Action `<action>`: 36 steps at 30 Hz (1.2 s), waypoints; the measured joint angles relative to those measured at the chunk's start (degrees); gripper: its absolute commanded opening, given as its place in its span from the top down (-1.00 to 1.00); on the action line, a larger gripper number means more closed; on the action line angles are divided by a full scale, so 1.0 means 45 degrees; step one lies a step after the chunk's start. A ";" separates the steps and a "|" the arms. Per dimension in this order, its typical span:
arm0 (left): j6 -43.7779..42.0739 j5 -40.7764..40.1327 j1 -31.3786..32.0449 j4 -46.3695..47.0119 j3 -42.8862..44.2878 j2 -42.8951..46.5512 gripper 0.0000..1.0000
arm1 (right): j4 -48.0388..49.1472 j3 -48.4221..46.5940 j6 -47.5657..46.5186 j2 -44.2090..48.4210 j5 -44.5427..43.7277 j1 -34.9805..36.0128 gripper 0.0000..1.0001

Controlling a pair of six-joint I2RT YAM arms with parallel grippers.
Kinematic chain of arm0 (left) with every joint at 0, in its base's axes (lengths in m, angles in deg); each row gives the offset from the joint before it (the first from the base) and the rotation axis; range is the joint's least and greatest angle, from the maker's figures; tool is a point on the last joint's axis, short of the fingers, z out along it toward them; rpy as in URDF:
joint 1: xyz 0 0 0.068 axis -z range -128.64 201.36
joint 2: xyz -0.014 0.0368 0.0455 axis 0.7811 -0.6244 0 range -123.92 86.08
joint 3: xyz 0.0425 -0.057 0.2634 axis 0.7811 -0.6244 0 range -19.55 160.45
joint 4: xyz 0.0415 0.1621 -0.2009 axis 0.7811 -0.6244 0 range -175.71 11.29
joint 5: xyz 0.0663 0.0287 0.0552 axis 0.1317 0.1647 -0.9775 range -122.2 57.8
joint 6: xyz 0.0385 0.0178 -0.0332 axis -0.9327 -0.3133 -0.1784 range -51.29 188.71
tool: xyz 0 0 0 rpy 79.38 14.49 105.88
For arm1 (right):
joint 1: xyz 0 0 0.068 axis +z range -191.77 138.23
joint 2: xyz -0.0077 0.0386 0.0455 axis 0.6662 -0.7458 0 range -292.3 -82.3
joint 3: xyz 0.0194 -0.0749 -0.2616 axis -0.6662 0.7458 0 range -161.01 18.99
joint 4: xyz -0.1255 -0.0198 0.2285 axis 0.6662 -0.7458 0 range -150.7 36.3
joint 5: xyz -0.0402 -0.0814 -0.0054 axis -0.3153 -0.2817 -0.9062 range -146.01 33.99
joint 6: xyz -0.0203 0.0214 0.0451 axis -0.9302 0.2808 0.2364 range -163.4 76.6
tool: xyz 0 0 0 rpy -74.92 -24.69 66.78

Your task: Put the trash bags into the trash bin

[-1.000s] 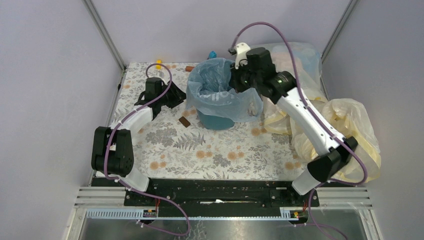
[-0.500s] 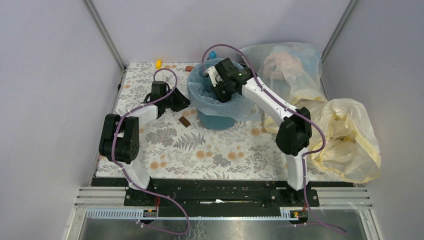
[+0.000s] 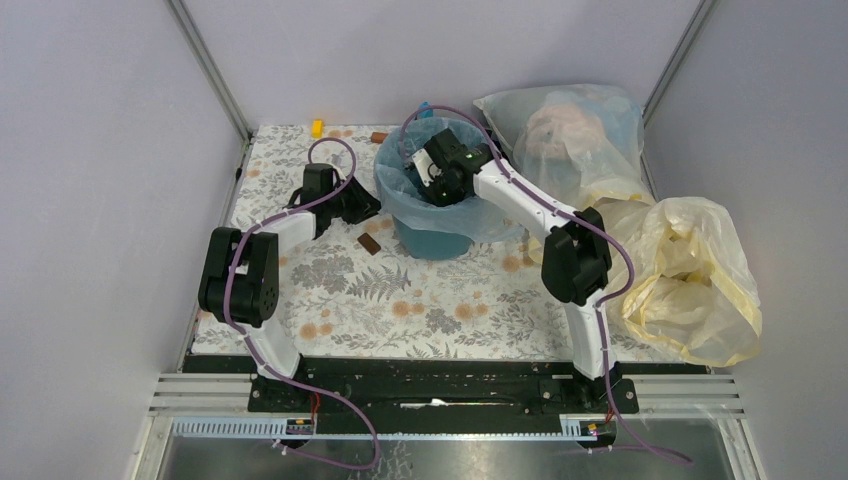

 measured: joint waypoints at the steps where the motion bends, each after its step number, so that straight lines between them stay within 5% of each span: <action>1: -0.0029 0.0000 0.0000 0.0000 -0.0005 0.0000 0.43 | 0.0005 0.0005 0.0000 -0.0141 0.0000 0.0000 1.00; 36: -0.0389 -0.0253 0.0714 0.0005 -0.0510 0.1569 0.31 | -0.1433 -0.1496 -0.0432 -0.2968 0.0889 -0.0044 1.00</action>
